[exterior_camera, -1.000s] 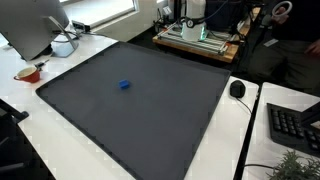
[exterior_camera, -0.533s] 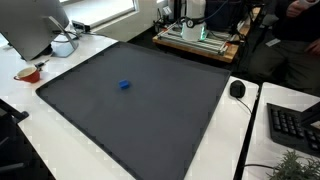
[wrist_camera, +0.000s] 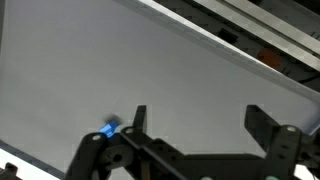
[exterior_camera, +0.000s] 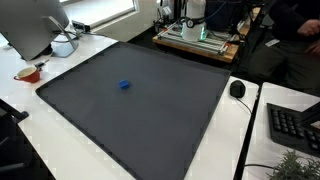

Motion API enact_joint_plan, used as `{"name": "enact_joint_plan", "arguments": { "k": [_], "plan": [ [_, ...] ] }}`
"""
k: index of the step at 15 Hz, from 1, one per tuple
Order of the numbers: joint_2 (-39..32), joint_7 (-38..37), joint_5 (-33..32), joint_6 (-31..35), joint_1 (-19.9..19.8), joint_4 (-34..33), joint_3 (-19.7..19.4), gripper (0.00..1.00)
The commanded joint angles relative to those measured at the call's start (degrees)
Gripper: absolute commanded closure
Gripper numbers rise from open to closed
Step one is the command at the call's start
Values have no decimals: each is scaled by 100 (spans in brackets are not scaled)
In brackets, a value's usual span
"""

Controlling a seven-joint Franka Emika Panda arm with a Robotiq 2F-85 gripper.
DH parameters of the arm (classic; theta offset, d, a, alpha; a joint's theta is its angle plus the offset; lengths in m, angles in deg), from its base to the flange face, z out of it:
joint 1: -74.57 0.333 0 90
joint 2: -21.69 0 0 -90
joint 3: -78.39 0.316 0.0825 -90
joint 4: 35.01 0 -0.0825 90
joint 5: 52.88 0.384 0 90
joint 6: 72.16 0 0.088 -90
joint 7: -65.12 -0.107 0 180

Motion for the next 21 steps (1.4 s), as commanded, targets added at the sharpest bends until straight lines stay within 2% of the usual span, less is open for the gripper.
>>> {"name": "enact_joint_plan", "arguments": {
  "k": [1,6,9,10,11,14,18,21],
  "plan": [
    [-986,-98,-804,684,32,-11,393,0],
    [-2188,-419,-2719,1363,-347,-103,761,0],
    [-2440,-837,-4117,1265,-492,-116,795,0],
    [-2308,-610,-3501,1238,-190,-65,535,0],
    [-2397,-724,-3804,1235,-218,-77,521,0],
    [-2313,-757,-4175,1223,-195,-93,570,0],
    [-2599,-602,-5214,1065,-13,-117,693,0],
    [-2875,-188,-5621,1012,117,-122,597,0]
  ]
}}
